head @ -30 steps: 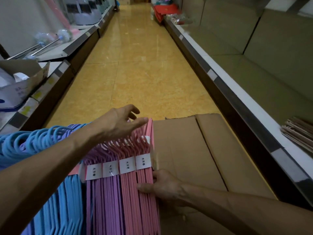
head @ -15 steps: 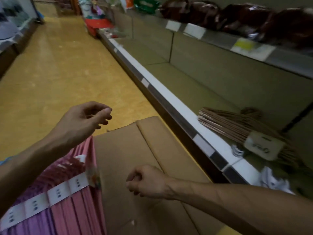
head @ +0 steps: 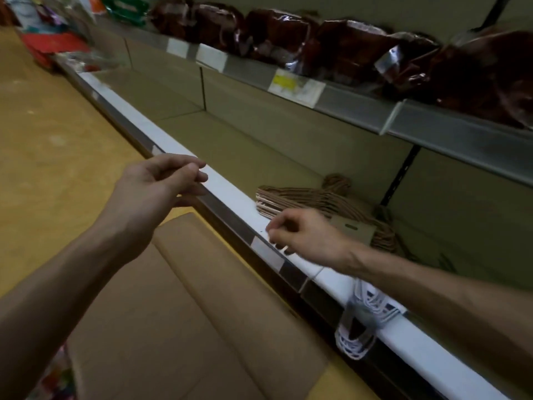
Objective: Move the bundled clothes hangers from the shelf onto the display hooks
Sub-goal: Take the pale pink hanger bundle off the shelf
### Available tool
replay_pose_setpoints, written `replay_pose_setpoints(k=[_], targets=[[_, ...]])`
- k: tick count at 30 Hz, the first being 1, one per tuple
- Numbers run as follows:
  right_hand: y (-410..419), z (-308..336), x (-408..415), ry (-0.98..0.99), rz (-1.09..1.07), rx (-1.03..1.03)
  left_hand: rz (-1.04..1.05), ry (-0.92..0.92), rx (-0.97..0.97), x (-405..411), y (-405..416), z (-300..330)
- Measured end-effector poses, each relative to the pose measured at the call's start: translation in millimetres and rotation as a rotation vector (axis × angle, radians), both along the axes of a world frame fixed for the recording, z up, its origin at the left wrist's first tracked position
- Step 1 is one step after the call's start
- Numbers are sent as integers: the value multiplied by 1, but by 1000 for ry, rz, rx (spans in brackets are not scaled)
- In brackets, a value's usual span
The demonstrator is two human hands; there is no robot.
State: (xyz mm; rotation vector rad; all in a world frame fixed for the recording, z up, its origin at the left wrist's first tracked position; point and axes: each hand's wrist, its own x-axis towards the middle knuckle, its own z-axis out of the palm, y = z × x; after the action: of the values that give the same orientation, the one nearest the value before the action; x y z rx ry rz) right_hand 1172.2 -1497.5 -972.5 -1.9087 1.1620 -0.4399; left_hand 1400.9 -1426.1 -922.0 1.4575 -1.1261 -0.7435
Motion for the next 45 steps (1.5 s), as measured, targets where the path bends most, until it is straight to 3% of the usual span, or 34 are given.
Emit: replay_pose_setpoints(k=[4, 7, 9, 16, 21, 26, 37, 40, 45], targets=[[-45, 15, -44, 44, -233, -92, 11, 68, -4, -15, -18, -18], [-80, 11, -75, 133, -361, -250, 38, 94, 25, -24, -34, -33], [-99, 5, -88, 237, -402, -247, 43, 90, 46, -31, -45, -40], [-128, -10, -99, 389, -261, 164, -26, 46, 65, -45, -77, -49], [-136, -16, -94, 434, -205, 199, -58, 33, 82, -47, -81, -52], [-132, -13, -88, 451, -235, 97, -65, 16, 96, -37, -71, -47], [-85, 18, -63, 296, -258, -88, -42, -42, 109, -4, -24, -38], [-59, 26, -44, 269, -253, 10, -31, -50, 86, 6, -14, -33], [-16, 29, -5, 40, -229, 148, -36, -68, 64, 23, 5, -23]])
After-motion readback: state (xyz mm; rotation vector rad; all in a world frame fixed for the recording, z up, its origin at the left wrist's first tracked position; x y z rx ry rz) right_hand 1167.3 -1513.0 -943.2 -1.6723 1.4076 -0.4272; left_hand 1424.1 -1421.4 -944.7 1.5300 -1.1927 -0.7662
